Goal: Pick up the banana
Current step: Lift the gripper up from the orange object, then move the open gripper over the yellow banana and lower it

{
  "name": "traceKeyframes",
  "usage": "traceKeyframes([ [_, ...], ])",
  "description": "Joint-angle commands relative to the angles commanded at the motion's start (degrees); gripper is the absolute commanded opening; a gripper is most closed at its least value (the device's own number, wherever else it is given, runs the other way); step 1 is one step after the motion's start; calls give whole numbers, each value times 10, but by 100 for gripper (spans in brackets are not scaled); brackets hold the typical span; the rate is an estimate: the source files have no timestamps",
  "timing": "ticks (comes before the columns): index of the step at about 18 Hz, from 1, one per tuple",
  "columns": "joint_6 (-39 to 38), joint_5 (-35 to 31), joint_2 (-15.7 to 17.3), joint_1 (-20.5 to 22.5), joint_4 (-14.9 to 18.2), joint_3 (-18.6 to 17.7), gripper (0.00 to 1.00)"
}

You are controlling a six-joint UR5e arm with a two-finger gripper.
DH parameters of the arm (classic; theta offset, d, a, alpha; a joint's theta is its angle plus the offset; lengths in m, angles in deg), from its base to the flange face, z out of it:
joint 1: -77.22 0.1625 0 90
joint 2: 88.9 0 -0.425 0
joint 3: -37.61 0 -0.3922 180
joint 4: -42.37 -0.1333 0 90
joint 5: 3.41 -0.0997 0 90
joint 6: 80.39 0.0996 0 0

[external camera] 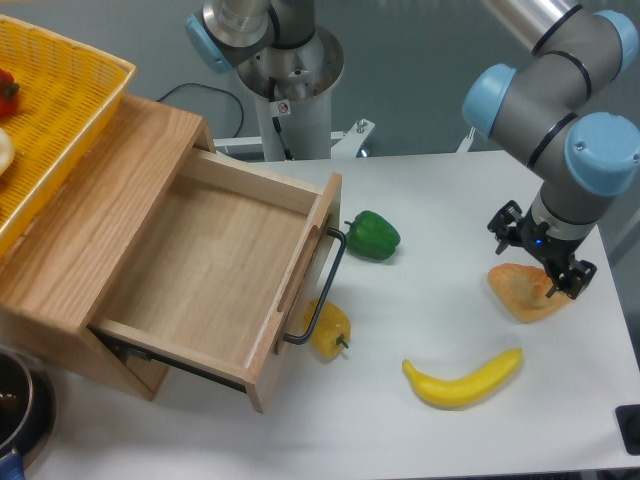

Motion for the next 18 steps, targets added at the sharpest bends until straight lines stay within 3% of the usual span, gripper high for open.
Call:
traceKeyframes([
  [7,1,3,-19,2,-14,5,100],
  [11,4,4,-37,4,-53,1,100],
  [18,7,4,-62,-4,-68,-1,100],
])
